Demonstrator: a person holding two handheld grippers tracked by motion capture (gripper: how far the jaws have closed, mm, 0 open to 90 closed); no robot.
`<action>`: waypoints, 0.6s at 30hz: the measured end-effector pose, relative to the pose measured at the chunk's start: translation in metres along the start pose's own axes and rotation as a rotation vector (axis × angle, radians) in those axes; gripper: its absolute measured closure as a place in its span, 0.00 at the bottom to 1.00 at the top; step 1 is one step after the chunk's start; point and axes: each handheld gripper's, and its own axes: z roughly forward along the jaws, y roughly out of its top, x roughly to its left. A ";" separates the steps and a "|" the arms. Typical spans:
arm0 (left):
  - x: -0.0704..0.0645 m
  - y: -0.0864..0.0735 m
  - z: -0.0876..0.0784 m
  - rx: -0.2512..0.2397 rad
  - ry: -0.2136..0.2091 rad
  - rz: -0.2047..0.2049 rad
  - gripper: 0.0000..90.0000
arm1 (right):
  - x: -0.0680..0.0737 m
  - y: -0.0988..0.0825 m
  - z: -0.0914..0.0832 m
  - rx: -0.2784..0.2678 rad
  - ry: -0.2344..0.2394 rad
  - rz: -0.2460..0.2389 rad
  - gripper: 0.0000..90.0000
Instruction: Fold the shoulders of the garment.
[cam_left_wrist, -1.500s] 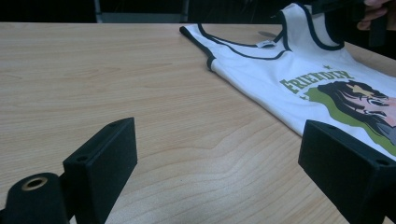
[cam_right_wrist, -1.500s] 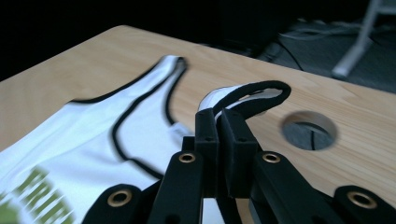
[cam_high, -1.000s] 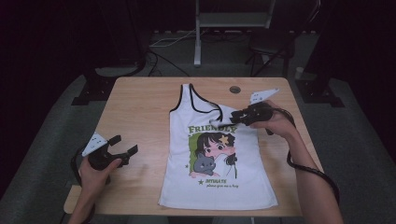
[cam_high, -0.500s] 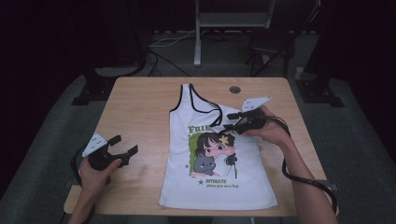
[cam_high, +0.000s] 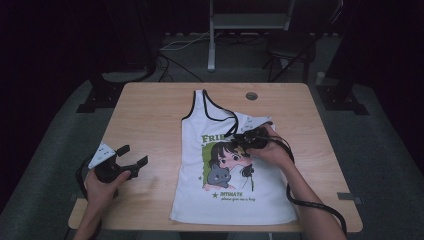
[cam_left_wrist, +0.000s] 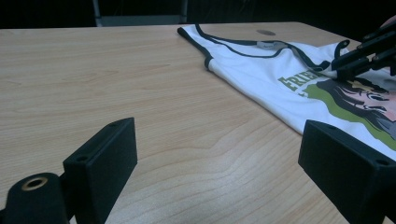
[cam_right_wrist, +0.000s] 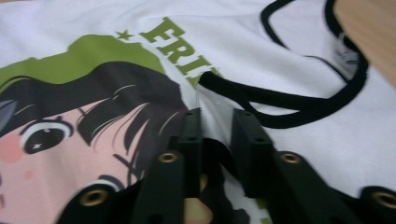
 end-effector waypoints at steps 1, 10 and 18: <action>0.000 0.000 0.000 0.003 0.001 0.004 0.13 | 0.000 0.000 -0.001 -0.006 -0.007 0.003 0.91; 0.000 0.000 0.000 0.000 0.000 0.006 0.13 | -0.006 0.002 -0.029 -0.053 0.047 -0.016 0.96; 0.000 0.000 0.000 -0.002 0.000 0.007 0.13 | -0.011 0.006 -0.058 0.067 0.054 -0.257 0.92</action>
